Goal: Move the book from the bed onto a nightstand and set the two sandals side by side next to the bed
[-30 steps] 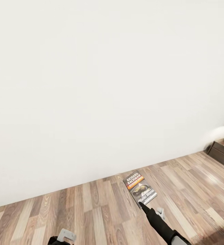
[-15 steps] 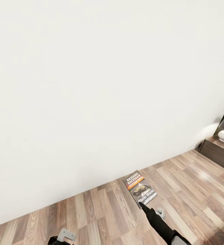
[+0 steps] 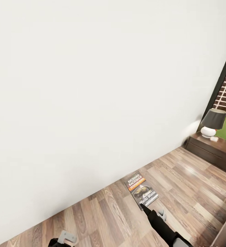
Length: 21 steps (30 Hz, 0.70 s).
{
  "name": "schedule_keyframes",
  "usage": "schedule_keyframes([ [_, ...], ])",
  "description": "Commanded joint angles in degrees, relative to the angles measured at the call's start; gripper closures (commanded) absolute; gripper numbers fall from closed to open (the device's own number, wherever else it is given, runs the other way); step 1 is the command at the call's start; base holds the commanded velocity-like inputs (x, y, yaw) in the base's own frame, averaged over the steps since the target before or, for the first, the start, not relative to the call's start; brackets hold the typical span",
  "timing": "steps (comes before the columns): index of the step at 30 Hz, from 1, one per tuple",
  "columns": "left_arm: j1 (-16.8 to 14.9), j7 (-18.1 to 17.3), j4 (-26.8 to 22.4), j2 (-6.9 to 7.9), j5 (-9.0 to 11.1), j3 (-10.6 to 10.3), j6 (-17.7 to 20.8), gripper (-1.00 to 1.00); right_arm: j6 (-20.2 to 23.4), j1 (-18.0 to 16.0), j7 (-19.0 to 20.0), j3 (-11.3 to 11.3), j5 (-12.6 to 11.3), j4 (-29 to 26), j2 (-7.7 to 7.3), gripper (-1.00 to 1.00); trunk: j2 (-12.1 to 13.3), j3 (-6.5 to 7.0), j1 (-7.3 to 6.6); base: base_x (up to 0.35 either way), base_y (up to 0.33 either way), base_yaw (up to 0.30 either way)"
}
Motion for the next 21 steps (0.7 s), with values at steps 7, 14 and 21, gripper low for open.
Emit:
schedule_keyframes([
  [7,0.0,-0.2,-0.2,0.04,-0.6,-0.1,0.3,-1.00,0.5,-0.1,0.2,0.2,-0.7,0.0,-0.03,1.00,-0.1,-0.13,0.05,0.049,0.004,-0.271],
  [14,0.0,-0.2,-0.2,0.04,-0.6,-0.1,0.3,-1.00,0.5,-0.1,0.2,0.2,-0.7,0.0,-0.06,1.00,-0.1,-0.13,0.05,0.008,0.007,-0.242],
  [21,0.0,-0.2,-0.2,0.04,-0.6,-0.1,0.3,-1.00,0.5,-0.1,0.2,0.2,-0.7,0.0,-0.07,1.00,-0.1,-0.13,0.05,0.044,0.126,-0.095],
])
